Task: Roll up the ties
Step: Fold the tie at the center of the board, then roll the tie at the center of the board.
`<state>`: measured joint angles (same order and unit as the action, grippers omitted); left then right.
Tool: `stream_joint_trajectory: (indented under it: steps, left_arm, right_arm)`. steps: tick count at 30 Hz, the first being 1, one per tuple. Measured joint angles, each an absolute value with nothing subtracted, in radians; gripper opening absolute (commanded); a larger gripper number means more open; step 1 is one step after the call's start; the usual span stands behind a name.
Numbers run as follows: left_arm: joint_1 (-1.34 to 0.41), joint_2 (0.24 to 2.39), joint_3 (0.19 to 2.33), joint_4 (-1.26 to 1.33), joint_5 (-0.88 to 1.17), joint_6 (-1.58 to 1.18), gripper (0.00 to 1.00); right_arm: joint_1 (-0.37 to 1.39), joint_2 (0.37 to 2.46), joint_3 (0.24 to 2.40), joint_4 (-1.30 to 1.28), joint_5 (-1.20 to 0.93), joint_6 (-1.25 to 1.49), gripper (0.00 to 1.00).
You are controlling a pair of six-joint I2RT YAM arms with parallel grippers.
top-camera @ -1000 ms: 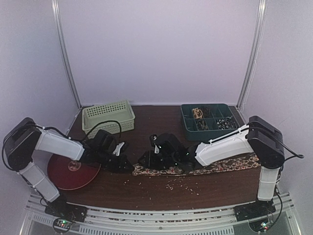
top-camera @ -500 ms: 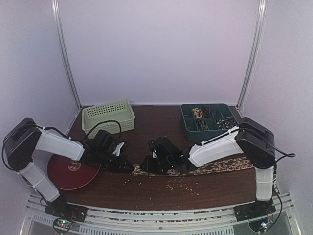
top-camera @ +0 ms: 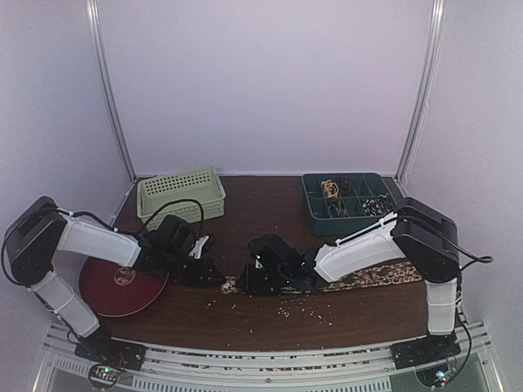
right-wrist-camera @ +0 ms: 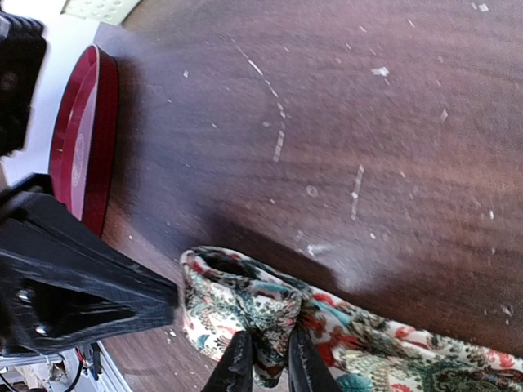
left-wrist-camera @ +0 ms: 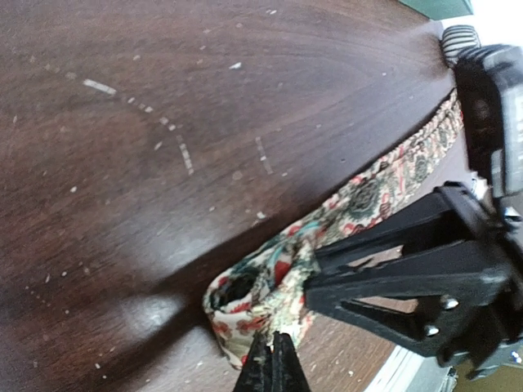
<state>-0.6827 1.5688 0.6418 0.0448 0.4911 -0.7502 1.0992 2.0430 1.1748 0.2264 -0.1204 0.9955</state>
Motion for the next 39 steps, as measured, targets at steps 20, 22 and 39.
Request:
stream_joint_trajectory:
  steps: [20, 22, 39]
  left_arm:
    - [-0.691, 1.636, 0.649, 0.107, 0.466, -0.723, 0.00]
    - [-0.691, 1.638, 0.649, 0.107, 0.457, -0.719, 0.00]
    - [-0.660, 1.542, 0.645, -0.031, 0.294, -0.723, 0.00]
  right_arm:
    - [1.105, 2.043, 1.166, 0.220, -0.068, 0.992, 0.18]
    - [1.105, 2.043, 1.166, 0.220, -0.063, 0.991, 0.16]
    - [1.105, 2.043, 1.153, 0.237, -0.063, 0.991, 0.15]
